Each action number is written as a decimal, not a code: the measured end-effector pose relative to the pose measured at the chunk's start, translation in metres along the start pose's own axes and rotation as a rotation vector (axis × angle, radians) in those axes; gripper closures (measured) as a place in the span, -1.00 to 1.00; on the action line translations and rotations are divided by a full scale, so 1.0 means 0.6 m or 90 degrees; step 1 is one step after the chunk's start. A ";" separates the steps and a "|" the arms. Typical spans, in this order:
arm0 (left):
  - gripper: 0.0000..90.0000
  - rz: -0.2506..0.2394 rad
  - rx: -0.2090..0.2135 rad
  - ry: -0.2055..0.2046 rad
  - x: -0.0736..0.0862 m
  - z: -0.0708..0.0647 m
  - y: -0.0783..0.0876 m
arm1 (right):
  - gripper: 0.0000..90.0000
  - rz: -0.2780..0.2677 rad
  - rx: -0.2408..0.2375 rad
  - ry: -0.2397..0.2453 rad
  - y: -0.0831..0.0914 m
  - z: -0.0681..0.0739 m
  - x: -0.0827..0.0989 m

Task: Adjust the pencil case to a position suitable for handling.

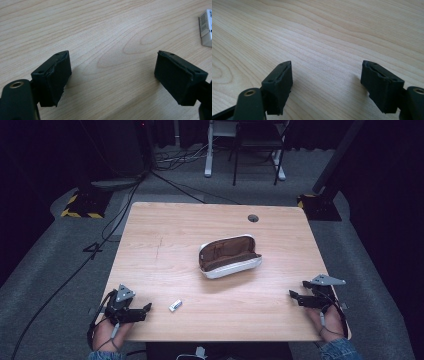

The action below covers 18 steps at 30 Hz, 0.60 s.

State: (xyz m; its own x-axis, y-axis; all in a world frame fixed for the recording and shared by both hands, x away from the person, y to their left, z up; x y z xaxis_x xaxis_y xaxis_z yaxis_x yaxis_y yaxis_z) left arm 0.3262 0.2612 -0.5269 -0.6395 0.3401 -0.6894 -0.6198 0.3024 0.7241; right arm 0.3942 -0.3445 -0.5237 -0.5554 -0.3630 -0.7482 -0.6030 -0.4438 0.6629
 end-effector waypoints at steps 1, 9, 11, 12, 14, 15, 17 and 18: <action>-0.68 0.005 0.004 -0.006 -0.001 0.000 0.000 | -0.44 0.001 0.000 -0.001 0.000 0.000 0.000; -0.72 0.032 0.008 0.000 -0.015 -0.012 0.004 | -0.51 0.003 0.008 -0.013 0.000 -0.001 0.000; -0.70 0.018 0.009 0.002 -0.021 -0.016 0.013 | -0.51 0.004 0.009 -0.014 0.000 -0.001 0.000; -0.69 0.003 0.018 0.011 -0.027 -0.018 0.021 | -0.51 0.003 0.008 -0.012 0.000 -0.001 0.000; -0.68 -0.003 0.025 0.015 -0.030 -0.020 0.027 | -0.51 0.003 0.008 -0.013 0.000 -0.001 0.000; -0.68 -0.007 0.026 0.013 -0.032 -0.021 0.030 | -0.51 0.003 0.008 -0.013 0.000 -0.001 0.000; -0.67 -0.016 0.034 0.015 -0.032 -0.026 0.040 | -0.52 0.003 0.008 -0.013 0.000 -0.001 0.000; -0.67 -0.021 0.036 0.007 -0.030 -0.030 0.045 | -0.52 0.003 0.008 -0.013 0.000 -0.001 0.000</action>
State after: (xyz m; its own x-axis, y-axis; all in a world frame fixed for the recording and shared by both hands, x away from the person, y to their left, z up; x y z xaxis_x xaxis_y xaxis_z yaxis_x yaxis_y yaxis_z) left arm 0.3130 0.2473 -0.4949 -0.6248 0.3192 -0.7125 -0.6137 0.3634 0.7009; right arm 0.3947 -0.3450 -0.5241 -0.5697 -0.3484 -0.7444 -0.6077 -0.4312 0.6669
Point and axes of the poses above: each handheld gripper's, and its own axes: y roughly backward along the jaws, x roughly out of its underside, z roughly to its left, the point moved 3 cm from there along -y, roughly forward along the jaws, and after that the axes turned 3 degrees about -x, right-handed, at the moved point
